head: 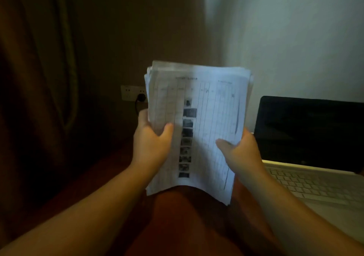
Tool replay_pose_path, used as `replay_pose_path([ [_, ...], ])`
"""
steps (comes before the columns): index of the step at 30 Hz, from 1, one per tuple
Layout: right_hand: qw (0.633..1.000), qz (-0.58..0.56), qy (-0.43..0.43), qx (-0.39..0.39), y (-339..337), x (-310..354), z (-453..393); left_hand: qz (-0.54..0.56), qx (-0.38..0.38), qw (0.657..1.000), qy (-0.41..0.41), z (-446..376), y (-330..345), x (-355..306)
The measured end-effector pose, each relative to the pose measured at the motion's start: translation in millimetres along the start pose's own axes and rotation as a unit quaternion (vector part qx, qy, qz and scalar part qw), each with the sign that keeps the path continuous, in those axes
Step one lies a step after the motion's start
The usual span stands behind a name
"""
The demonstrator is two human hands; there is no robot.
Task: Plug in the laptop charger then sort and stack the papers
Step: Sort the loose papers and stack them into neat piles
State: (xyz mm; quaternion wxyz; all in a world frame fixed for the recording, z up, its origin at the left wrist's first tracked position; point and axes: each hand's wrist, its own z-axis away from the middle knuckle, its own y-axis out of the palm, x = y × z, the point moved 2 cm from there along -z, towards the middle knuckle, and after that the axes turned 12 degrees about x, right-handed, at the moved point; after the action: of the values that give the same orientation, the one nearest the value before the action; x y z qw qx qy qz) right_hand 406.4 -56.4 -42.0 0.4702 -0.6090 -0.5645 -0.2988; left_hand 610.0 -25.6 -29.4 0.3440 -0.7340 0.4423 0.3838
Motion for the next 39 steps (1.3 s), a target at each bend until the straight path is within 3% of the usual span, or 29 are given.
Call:
replay_pose_path([
  [8, 0.997, -0.05, 0.047, 0.044, -0.3, -29.6, 6.4, 0.017, 0.061, 0.996, -0.058, 10.9, -4.5, 43.7],
  [14, 0.996, -0.015, 0.05, 0.075, 2.0, -25.9, -2.7, -0.034, 0.105, 0.994, -0.017, -3.3, -3.5, 33.9],
  [18, 0.995, 0.004, 0.056, 0.088, -4.0, -31.3, -4.4, 0.0, 0.119, 0.993, -0.015, -5.7, -10.0, 37.3],
  [21, 0.993, -0.04, 0.066, 0.085, -8.1, -34.9, -2.8, 0.019, 0.109, 0.992, -0.059, -5.4, -16.9, 48.2],
  [27, 0.982, -0.088, 0.104, 0.129, -7.6, -34.9, -3.1, 0.057, 0.201, 0.969, -0.132, -3.8, -18.7, 62.5],
  [31, 0.976, -0.074, 0.127, 0.16, -5.7, -41.2, -4.5, -0.001, 0.243, 0.959, -0.149, -0.1, -18.1, 77.5],
  [39, 0.989, -0.032, 0.092, 0.112, -1.4, -43.0, -5.8, 0.037, 0.185, 0.977, -0.099, -3.0, -8.7, 75.6],
])
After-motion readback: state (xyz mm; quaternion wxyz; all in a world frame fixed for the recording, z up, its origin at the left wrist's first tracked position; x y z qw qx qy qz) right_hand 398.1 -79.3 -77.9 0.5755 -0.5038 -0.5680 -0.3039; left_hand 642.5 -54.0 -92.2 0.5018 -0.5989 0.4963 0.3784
